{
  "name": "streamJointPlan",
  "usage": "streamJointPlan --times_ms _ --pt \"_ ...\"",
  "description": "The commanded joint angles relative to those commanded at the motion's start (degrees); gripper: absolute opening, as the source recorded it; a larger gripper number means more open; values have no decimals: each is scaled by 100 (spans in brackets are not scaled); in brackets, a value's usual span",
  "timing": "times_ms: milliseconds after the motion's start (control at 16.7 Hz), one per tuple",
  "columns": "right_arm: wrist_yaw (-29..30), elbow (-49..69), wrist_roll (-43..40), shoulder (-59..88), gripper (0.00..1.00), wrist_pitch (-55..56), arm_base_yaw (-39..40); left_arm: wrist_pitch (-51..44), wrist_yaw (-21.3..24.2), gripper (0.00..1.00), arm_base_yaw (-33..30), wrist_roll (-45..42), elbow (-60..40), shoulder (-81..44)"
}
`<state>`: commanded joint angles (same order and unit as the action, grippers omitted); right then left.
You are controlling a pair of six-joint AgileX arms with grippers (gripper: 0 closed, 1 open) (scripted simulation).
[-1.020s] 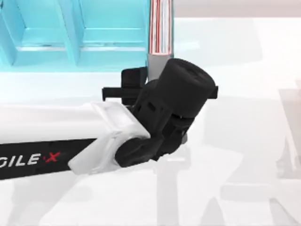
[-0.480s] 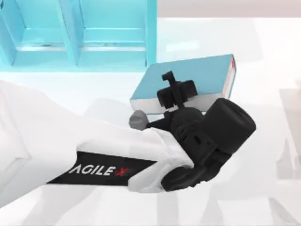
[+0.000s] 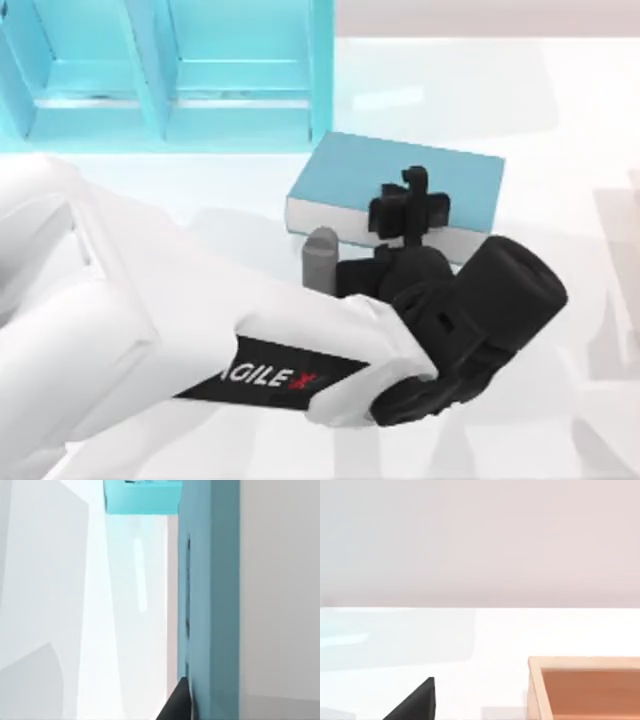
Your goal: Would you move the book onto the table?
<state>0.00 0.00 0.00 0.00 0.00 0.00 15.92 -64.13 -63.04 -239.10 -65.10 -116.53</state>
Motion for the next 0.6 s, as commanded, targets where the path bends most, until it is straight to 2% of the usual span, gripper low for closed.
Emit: streamJointPlan --times_ms 600 --pt "0 0 0 0 100 0 0 -95 -52 0 -63 89 35 49"
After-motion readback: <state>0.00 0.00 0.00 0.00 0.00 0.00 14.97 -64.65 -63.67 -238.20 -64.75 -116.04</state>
